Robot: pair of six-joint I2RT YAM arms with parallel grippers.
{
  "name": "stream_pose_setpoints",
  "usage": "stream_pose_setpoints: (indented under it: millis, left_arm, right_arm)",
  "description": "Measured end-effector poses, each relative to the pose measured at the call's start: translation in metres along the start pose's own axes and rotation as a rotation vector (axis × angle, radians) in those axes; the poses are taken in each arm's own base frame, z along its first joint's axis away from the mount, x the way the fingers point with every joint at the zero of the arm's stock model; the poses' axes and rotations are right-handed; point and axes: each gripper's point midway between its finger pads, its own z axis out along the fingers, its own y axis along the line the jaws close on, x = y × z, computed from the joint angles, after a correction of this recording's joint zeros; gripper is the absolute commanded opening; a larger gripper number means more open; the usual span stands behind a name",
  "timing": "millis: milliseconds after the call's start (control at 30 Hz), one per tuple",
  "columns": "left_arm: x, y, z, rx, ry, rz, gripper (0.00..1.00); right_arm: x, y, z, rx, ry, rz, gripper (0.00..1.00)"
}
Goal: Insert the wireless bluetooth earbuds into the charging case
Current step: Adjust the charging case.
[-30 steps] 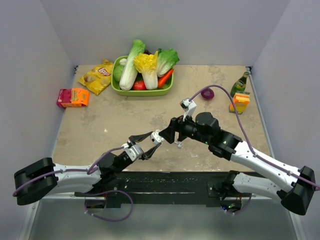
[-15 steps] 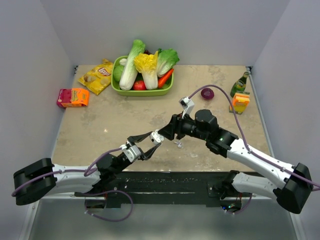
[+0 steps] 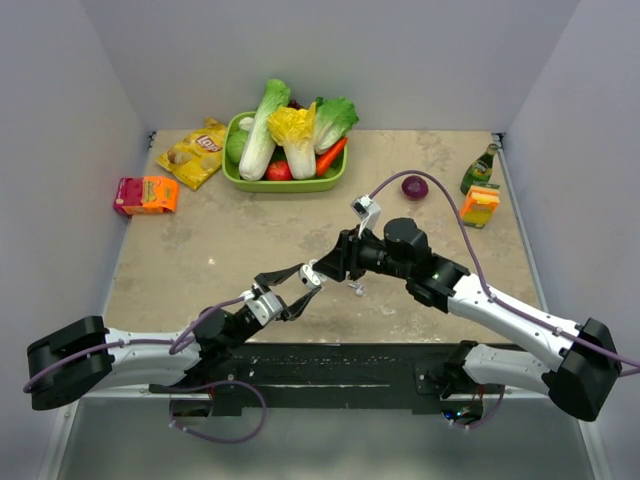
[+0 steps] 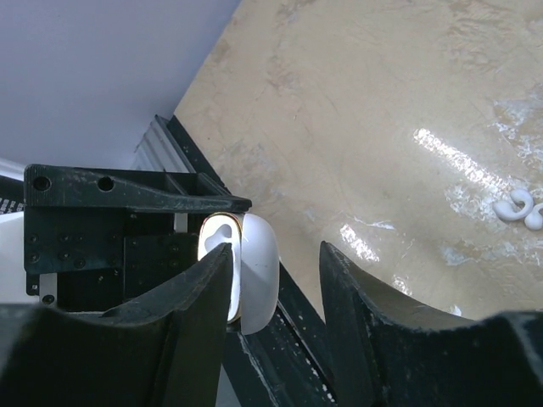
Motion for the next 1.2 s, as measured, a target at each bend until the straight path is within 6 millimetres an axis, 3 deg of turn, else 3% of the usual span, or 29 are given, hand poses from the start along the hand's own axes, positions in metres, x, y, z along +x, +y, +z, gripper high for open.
stream_pose_setpoints:
  millis: [367, 667, 800, 933, 1000, 1033, 1133, 1200]
  left_arm:
    - [0.0005, 0.0, 0.0, -0.001, 0.002, 0.001, 0.0]
    - [0.0037, -0.0001, -0.0003, -0.003, 0.013, 0.001, 0.0]
    - [0.0057, -0.0002, -0.0003, -0.003, 0.019, 0.002, 0.0]
    - [0.0083, -0.002, -0.0004, 0.0, 0.028, -0.002, 0.0]
    - [0.0096, -0.0027, -0.0004, 0.001, 0.033, -0.005, 0.09]
    - [0.0098, -0.0028, -0.0002, 0.001, 0.034, -0.006, 0.25]
    - [0.0092, -0.0023, 0.003, -0.006, 0.039, -0.014, 0.51]
    - [0.0084, -0.001, 0.0064, -0.016, 0.046, -0.022, 0.62]
  right_arm:
    - [0.0008, -0.0007, 0.0009, 0.001, 0.003, 0.001, 0.35]
    - [0.003, -0.0022, 0.0006, 0.006, 0.012, -0.013, 0.17]
    - [0.0046, -0.0042, 0.0002, 0.011, 0.018, -0.026, 0.01]
    - [0.0068, -0.0062, -0.0005, 0.019, 0.029, -0.041, 0.0]
    - [0.0077, -0.0072, -0.0012, 0.025, 0.037, -0.05, 0.0]
    - [0.0078, -0.0073, -0.0018, 0.029, 0.042, -0.056, 0.0]
    - [0.0049, -0.0082, -0.0035, 0.047, 0.044, -0.083, 0.0]
    - [0.0012, -0.0085, -0.0049, 0.059, 0.04, -0.105, 0.0]
